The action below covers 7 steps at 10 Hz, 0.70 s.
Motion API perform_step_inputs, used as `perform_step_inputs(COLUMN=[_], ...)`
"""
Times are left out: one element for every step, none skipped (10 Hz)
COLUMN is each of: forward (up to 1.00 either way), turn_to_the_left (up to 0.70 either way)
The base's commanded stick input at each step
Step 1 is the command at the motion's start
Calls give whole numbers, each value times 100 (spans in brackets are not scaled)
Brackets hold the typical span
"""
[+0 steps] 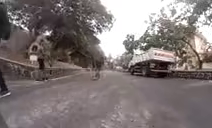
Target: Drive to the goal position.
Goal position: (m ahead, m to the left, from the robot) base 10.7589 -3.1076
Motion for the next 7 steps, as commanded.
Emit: perform_step_inputs(forward=[100,100,100,100,100,100,100], turn_to_the_left=[0,0,0,0,0,0,0])
